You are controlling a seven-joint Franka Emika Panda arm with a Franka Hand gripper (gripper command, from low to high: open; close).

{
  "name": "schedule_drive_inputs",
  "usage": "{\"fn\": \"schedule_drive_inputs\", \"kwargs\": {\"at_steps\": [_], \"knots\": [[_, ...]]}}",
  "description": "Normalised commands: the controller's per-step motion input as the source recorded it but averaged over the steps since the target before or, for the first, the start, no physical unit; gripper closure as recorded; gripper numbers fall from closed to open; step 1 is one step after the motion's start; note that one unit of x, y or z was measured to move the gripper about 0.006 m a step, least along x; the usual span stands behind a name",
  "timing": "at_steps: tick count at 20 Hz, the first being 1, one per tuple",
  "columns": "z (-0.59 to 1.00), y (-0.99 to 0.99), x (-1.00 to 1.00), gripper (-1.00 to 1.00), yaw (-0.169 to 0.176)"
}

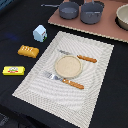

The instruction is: Place the bread, butter, and milk from the table onto the serving area.

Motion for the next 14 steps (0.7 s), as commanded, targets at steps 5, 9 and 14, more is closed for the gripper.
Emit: {"fn": "schedule_drive_inputs", "kwargs": {"at_steps": [5,9,14], "knots": [[-0.95,-1.0,0.0,-1.0,0.022],[-0.83,-0.99,-0.01,-1.0,0.034],[-0.59,-0.82,-0.14,-1.0,0.038]]}}
